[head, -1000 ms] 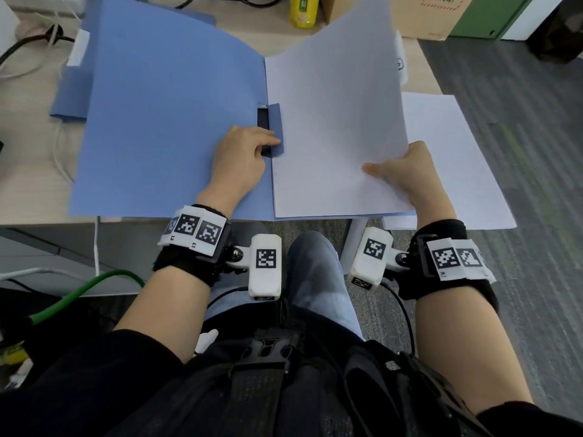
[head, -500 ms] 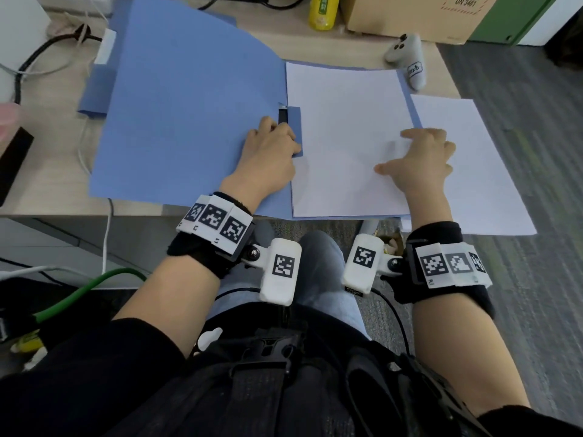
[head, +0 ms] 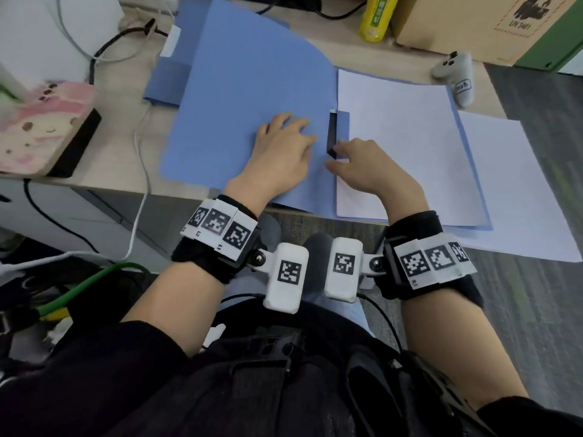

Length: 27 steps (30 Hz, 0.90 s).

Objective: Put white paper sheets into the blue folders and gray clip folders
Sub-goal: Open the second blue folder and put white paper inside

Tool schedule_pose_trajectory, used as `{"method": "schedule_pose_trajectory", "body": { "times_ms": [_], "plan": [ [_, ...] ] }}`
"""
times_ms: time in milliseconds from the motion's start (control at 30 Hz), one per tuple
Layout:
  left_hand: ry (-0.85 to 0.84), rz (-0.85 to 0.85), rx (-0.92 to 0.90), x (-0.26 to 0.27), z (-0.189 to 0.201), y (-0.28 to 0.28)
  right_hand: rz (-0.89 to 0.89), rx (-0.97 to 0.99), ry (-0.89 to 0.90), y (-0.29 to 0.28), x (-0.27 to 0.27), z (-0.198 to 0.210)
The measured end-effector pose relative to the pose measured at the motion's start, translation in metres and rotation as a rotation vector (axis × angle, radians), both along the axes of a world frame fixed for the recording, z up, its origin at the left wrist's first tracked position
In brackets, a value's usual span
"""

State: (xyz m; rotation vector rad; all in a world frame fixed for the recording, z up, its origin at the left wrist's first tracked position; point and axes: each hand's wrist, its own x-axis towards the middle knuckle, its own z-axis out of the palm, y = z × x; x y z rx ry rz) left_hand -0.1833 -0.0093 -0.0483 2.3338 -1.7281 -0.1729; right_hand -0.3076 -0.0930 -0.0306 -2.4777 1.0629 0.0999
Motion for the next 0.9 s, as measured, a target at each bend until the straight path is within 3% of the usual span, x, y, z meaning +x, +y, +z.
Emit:
{"method": "schedule_pose_trajectory", "body": {
  "times_ms": [200,367,467,700,900],
  "plan": [
    [-0.047,0.367,-0.153,0.046,0.016,0.041,-0.08,-0.005,0.079,0.015,0.027,0.002],
    [0.107,0.559,-0.29,0.076,0.021,0.072,-0.137,-0.059,0.091,0.026,0.042,-0.001],
    [0.266,0.535,-0.309,0.095,0.016,0.083,-0.147,-0.09,0.107,0.03,0.047,-0.003],
    [0.982,0.347,-0.699,0.082,0.036,0.084,-0.235,-0.035,0.02,0.027,0.048,-0.002],
    [1.347,0.141,-0.721,0.054,0.049,0.075,-0.304,0.133,-0.13,0.022,0.035,0.001]
  ]
}}
